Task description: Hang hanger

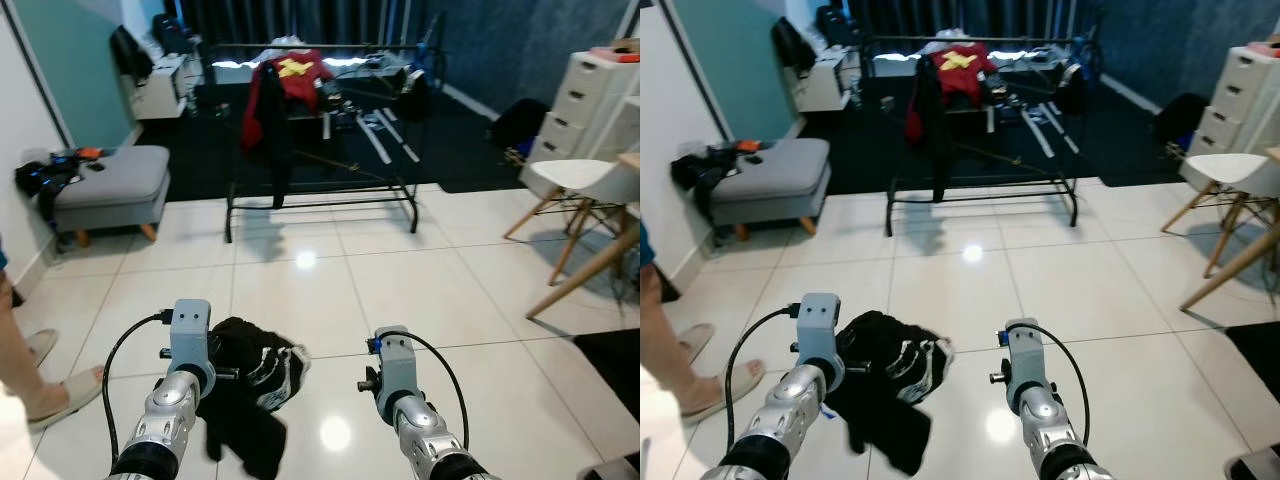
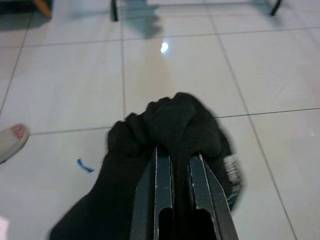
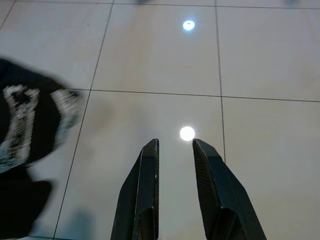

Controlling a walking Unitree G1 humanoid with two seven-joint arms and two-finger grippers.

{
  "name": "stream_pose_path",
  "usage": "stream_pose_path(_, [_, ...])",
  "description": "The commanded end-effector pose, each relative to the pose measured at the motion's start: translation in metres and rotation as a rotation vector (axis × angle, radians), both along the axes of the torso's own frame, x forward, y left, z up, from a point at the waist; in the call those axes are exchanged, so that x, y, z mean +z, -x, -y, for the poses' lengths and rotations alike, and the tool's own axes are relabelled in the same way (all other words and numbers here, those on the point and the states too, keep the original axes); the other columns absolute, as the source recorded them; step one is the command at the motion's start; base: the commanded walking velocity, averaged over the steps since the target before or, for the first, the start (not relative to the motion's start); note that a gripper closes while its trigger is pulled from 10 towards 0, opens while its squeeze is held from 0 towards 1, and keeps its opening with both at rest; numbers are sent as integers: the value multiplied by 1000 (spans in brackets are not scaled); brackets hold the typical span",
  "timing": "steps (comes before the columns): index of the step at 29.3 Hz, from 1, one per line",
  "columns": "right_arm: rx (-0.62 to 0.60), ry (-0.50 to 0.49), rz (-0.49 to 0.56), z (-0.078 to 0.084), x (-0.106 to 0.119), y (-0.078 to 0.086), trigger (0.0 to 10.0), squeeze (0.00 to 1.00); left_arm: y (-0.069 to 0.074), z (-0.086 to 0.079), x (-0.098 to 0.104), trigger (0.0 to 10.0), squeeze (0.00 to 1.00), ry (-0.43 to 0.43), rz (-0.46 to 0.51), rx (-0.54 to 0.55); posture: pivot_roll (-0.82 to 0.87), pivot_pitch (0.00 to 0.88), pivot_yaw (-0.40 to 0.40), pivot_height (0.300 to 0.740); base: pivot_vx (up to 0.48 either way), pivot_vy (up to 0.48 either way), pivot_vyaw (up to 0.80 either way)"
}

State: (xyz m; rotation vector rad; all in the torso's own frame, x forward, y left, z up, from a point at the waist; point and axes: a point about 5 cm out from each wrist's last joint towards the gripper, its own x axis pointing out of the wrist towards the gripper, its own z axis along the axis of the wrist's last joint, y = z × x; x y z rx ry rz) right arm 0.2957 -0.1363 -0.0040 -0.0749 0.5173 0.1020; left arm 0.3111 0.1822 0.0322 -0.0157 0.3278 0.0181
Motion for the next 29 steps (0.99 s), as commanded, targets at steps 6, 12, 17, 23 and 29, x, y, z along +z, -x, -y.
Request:
stream_pose_path(6, [59,-11,12,-9,4,-3,10000,0,-5,-2,9,10000,0,-37,19,23,204,0,-93,740,0,0,0])
stream_pose_path(12, [149,-16,5,-27,6,-6,10000,0,6,-15,8,10000,0,-75,29,76,270,0,-162,740,0,0,0])
stream_pose_path(17, [210,-17,36,-39,13,-10,10000,0,10,-18,11,10000,0,-76,59,92,275,0,-170,740,0,0,0])
stream_pose_path(23, [202,-6,73,-36,17,-13,10000,0,6,-12,14,10000,0,-76,87,59,239,0,-144,740,0,0,0])
stream_pose_path(29, [7,40,162,6,19,-11,10000,0,-1,6,14,10000,0,-32,103,8,82,0,-17,740,0,0,0])
